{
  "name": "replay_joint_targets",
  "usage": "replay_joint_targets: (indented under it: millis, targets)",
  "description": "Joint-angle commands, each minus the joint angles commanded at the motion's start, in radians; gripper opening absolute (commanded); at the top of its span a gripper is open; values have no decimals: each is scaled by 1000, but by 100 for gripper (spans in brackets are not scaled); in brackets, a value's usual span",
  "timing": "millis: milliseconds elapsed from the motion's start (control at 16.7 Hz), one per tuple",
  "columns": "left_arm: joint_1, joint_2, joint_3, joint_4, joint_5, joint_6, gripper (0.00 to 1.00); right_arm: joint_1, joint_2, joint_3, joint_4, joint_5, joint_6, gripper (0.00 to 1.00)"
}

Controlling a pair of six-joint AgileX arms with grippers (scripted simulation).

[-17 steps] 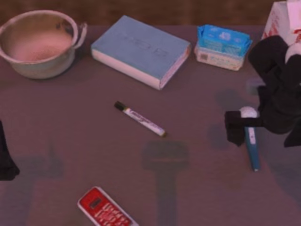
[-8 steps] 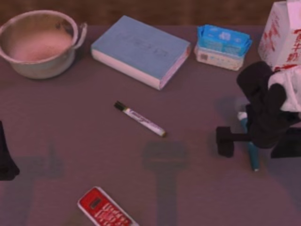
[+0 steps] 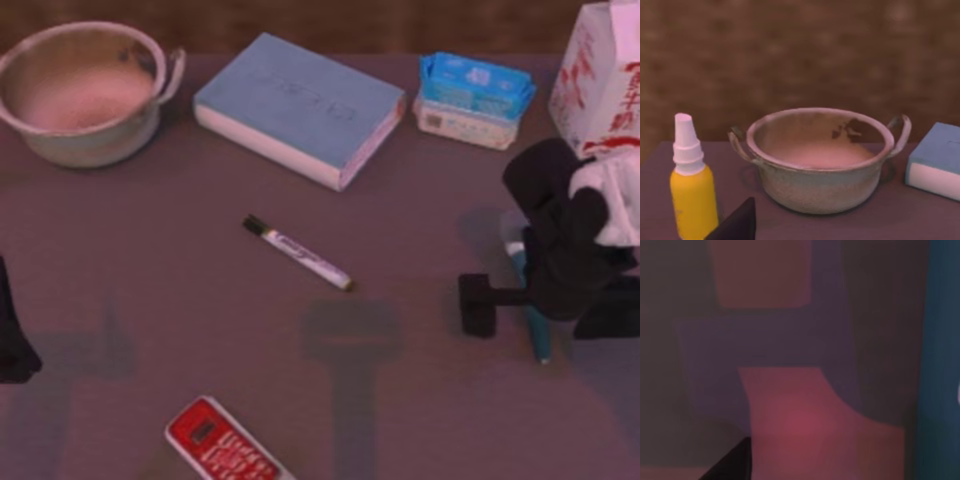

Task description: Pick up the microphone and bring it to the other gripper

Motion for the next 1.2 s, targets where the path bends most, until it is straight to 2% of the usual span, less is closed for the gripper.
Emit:
replay_joint_targets:
  millis: [780, 1200]
  targets:
    - [0, 0, 0, 0, 0, 0, 100, 0, 0, 0, 0, 0, 0, 2]
    - [0, 0, 0, 0, 0, 0, 100, 0, 0, 0, 0, 0, 0, 0]
